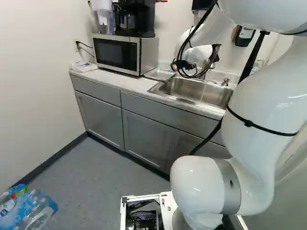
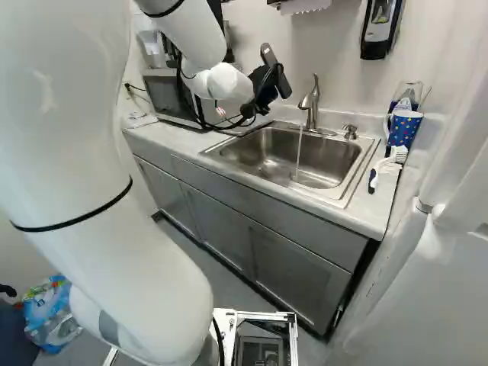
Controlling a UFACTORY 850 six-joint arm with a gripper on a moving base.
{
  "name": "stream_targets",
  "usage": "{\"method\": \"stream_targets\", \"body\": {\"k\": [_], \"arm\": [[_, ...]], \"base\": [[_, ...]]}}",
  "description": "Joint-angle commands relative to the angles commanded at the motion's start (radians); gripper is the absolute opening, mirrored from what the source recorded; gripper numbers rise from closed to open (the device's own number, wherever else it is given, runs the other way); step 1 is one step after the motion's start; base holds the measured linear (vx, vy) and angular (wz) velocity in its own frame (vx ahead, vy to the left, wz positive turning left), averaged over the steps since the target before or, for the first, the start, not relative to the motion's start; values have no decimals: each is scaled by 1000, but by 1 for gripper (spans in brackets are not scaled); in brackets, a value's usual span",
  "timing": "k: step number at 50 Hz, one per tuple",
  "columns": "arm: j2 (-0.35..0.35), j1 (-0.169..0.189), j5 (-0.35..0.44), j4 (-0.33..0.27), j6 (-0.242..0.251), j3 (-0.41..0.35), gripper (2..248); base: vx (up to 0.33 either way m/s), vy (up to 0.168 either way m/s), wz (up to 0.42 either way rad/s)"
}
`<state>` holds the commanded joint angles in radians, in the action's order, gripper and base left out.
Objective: Rinse the cup and place it in the tray
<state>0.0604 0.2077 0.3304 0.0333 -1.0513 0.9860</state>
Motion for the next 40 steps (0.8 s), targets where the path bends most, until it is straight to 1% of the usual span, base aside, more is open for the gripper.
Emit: {"method": "stream_targets", "body": {"k": [40], "arm": [[0, 0, 0, 0, -421, 0, 125]], "base": [[0, 0, 0]]}}
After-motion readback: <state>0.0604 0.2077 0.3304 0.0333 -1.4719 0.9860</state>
